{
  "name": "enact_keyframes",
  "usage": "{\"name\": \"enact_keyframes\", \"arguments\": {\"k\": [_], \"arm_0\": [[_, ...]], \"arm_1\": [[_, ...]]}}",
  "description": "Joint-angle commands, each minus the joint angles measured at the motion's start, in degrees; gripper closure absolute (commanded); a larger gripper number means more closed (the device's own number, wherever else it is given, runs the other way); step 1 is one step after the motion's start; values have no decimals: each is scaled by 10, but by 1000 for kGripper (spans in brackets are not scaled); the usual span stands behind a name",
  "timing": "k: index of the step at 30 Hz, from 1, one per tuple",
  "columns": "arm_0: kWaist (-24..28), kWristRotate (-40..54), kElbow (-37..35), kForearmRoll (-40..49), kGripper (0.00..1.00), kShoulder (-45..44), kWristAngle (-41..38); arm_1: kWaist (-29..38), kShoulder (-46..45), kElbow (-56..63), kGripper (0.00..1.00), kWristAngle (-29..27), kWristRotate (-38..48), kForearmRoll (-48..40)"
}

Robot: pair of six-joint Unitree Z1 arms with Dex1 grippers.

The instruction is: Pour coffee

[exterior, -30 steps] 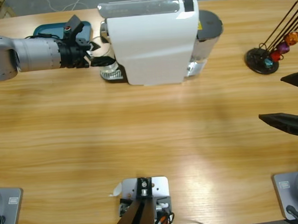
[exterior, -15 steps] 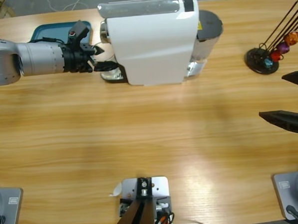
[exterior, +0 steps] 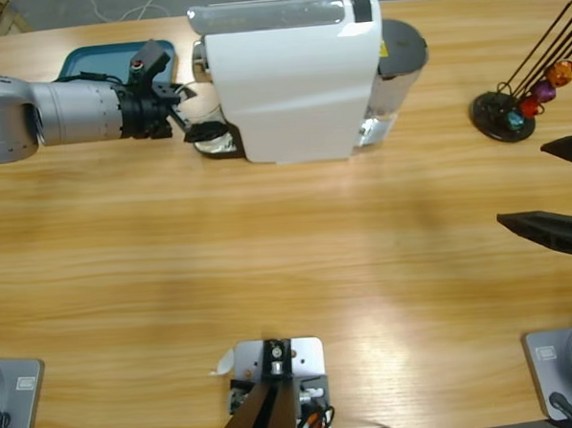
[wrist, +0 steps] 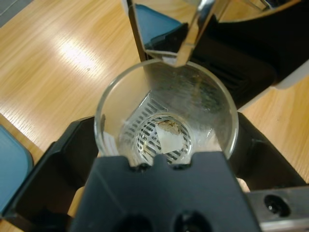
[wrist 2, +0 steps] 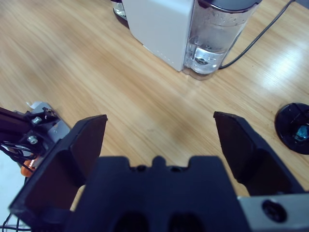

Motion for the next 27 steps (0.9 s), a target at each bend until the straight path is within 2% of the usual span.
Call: {"name": "enact_keyframes", "arguments": {"k": [1,4,9,14,15,17,19,21,22,24,27], "arm_0": [[1,6,40,-6,4,-65,-5],[0,6,61,14,4,-127,-2],[0,4,71,154,4,-258,76],[-23,-119,65,284,4,-369,117],[-27,-140,66,309,4,-387,130],[-36,-172,72,349,4,-415,145],[-37,-195,79,380,2,-438,158],[-37,-199,82,415,7,-461,161],[-37,-199,81,428,9,-471,164],[-37,-199,82,440,0,-484,168],[-38,-198,80,451,0,-484,158]], "arm_1": [[1,8,-11,0,-7,1,0],[1,25,-26,0,-10,0,20],[1,64,-81,0,-35,3,40],[-27,127,-166,3,-54,12,47],[-36,136,-186,47,-49,12,47],[-60,152,-225,322,-37,12,56],[-92,180,-267,549,-9,6,84],[-116,203,-296,851,28,-8,90],[-125,217,-313,963,42,-12,94],[-140,249,-346,1000,67,-25,99],[-143,305,-400,1000,61,-28,115]]}}
